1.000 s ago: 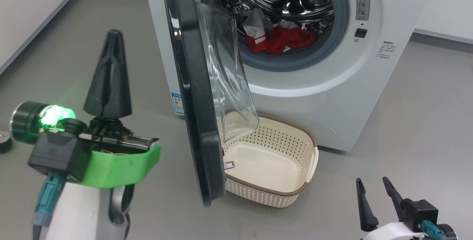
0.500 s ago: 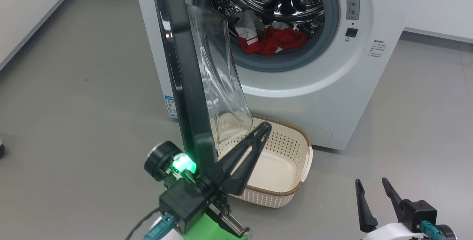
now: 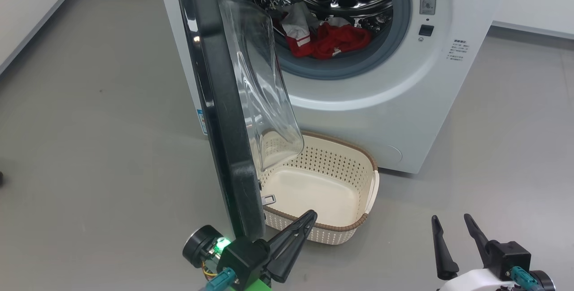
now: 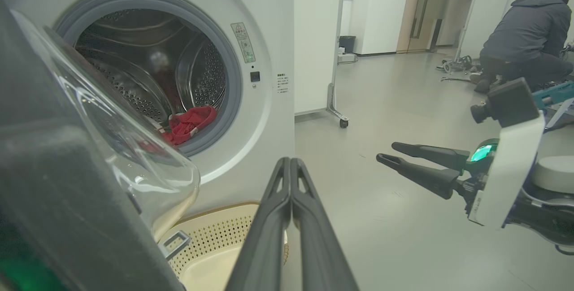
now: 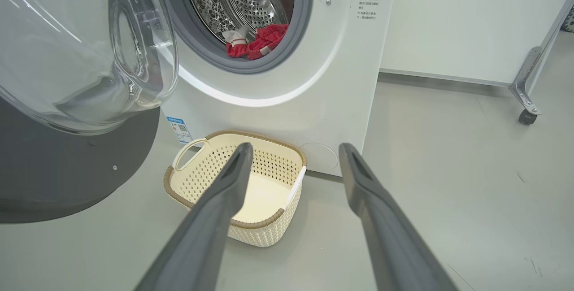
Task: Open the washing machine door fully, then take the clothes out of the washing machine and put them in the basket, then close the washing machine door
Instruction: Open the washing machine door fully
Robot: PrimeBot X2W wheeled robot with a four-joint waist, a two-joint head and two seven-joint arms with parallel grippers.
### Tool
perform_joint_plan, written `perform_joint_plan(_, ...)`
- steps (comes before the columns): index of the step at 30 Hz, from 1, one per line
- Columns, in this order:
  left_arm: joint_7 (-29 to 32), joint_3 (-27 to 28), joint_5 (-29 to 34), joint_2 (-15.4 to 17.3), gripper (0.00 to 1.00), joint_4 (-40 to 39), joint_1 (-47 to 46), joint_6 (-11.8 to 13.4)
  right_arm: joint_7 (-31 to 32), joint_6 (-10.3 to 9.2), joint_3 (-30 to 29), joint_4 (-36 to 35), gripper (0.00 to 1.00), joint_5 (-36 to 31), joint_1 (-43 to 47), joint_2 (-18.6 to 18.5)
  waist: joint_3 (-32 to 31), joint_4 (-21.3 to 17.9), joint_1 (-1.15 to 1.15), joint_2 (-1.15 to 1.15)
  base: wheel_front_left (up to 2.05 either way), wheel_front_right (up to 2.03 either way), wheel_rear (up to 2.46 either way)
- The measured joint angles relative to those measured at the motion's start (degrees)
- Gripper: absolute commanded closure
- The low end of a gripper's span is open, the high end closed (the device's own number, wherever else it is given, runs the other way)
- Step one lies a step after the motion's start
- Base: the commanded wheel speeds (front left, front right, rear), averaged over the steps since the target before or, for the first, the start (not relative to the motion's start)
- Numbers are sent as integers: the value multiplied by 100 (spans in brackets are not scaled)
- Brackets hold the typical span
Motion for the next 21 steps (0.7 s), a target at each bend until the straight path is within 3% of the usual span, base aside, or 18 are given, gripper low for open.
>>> perform_joint_plan(8, 38, 253, 2, 33, 100, 417, 9, 16, 0, 2, -21, -47, 0, -7, -20, -8, 83, -17, 0, 0, 0, 0, 0)
perform_joint_plan(21, -14, 475, 45, -12, 100, 820, -116, 259, 0, 5, -34, -21, 0, -7, -53, 3, 140, -51, 0, 0, 0, 0, 0)
